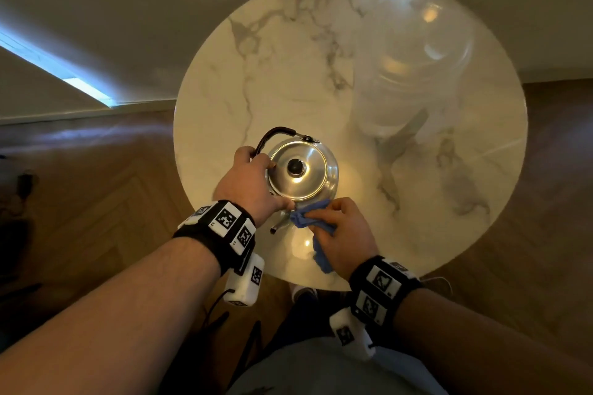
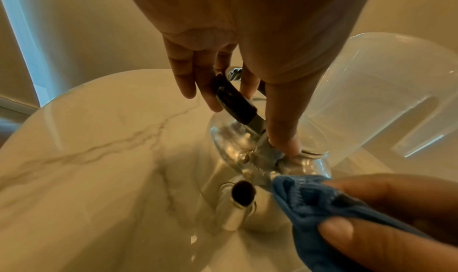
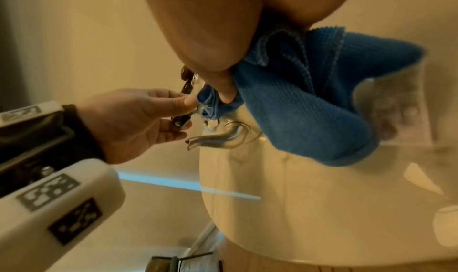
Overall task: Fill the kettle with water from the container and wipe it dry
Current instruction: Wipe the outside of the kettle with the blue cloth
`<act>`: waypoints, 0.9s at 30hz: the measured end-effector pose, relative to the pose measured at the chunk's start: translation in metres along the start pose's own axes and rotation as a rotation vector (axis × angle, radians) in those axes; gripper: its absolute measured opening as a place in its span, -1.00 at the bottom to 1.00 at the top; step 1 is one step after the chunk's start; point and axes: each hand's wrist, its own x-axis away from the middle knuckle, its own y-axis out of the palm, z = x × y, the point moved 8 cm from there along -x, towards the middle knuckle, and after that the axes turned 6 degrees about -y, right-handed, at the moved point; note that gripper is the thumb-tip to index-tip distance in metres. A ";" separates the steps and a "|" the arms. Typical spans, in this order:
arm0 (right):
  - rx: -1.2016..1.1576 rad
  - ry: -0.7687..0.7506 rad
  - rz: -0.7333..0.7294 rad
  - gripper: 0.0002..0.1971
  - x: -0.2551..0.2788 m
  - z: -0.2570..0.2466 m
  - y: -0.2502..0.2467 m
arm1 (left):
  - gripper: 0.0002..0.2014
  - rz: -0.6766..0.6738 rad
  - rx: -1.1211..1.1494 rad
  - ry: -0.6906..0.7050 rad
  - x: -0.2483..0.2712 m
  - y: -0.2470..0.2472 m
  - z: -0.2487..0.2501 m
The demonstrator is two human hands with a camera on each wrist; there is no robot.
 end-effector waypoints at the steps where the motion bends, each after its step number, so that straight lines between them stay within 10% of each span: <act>1: -0.006 0.018 0.047 -0.79 -0.002 -0.002 0.000 | -0.17 -0.002 0.000 0.009 0.000 0.000 0.000; 27: -0.302 0.467 0.504 -0.81 0.008 0.025 -0.019 | -0.20 0.008 -0.040 0.104 -0.003 0.003 -0.005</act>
